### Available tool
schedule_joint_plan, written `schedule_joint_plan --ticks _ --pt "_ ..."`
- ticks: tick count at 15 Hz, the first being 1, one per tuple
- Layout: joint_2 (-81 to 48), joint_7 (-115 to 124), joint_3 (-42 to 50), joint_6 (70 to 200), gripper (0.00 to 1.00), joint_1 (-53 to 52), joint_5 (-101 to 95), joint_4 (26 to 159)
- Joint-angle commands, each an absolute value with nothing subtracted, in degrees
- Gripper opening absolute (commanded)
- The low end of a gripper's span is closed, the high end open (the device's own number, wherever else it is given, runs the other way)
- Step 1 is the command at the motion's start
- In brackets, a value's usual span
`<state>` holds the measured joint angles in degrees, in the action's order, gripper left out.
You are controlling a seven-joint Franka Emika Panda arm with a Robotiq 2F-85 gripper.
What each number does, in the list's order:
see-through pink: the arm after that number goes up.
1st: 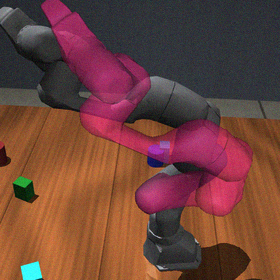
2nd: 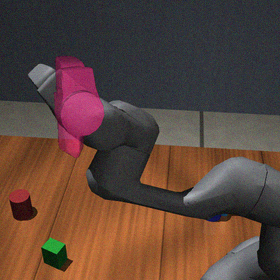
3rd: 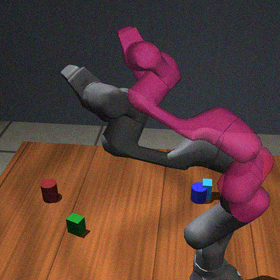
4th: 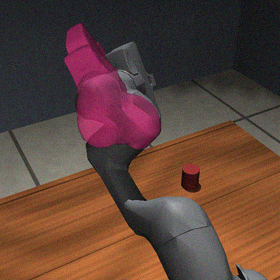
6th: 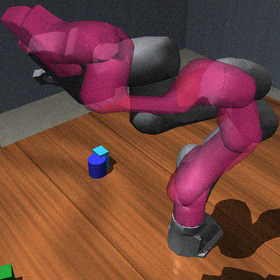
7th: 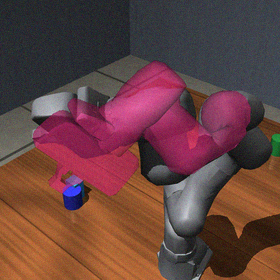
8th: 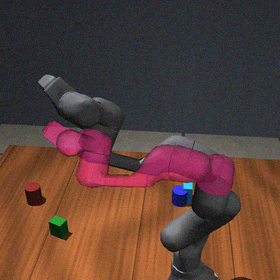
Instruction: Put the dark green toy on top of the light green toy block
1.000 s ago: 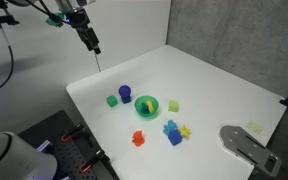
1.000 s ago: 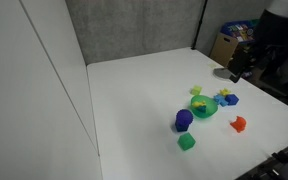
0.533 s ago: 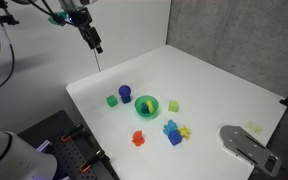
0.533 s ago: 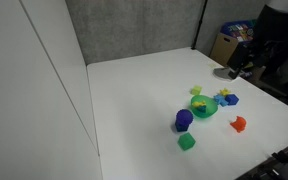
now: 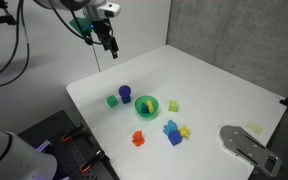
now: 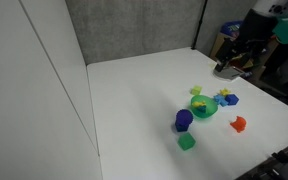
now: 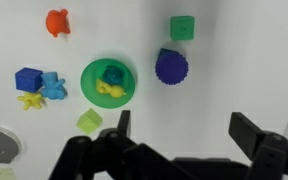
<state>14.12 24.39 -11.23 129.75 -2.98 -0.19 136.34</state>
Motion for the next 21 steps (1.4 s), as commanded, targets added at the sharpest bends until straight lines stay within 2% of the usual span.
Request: schedule_joint_plan --ticks 1,21 --pt "8.77 16.62 -7.32 132.57 1.00 -3.61 5.93 134.11" --pt "-23.12 16.66 1.87 152.23 1.00 -3.62 -1.43 126.61"
